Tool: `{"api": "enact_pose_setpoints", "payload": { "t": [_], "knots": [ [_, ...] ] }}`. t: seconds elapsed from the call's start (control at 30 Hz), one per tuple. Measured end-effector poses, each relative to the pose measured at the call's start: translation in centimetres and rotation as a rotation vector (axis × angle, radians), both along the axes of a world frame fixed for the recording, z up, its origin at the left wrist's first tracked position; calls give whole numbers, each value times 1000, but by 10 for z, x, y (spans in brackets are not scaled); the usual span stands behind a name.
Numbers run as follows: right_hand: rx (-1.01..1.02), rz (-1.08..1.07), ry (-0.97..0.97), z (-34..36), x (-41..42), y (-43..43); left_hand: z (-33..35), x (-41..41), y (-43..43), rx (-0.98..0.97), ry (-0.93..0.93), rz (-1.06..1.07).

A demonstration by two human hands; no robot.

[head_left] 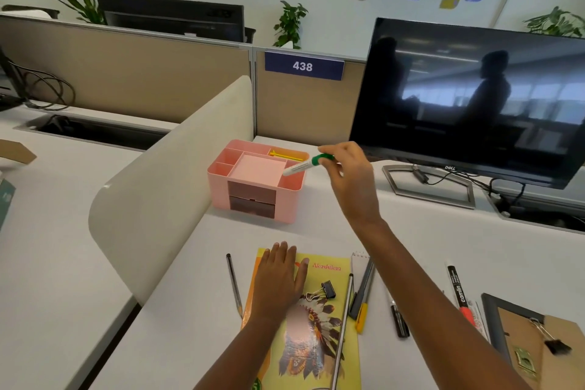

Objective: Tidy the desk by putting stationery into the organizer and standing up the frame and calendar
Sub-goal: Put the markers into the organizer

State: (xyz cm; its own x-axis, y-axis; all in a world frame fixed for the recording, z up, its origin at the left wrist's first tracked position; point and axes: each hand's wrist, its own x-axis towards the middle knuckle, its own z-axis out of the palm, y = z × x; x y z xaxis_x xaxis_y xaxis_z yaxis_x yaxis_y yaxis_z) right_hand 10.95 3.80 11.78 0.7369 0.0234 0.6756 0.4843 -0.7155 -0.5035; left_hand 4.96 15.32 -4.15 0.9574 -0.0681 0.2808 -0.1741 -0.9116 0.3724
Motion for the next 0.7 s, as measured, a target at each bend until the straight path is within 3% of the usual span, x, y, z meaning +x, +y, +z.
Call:
{"api": "enact_pose_setpoints", "payload": {
  "t": [0.37, 0.7],
  "knots": [
    [-251, 13, 256, -35, 16, 20, -2, 2, -1, 56, 9, -1],
    [-6, -143, 303, -76, -34, -64, -7, 3, 0, 109, 30, -18]
  ]
}}
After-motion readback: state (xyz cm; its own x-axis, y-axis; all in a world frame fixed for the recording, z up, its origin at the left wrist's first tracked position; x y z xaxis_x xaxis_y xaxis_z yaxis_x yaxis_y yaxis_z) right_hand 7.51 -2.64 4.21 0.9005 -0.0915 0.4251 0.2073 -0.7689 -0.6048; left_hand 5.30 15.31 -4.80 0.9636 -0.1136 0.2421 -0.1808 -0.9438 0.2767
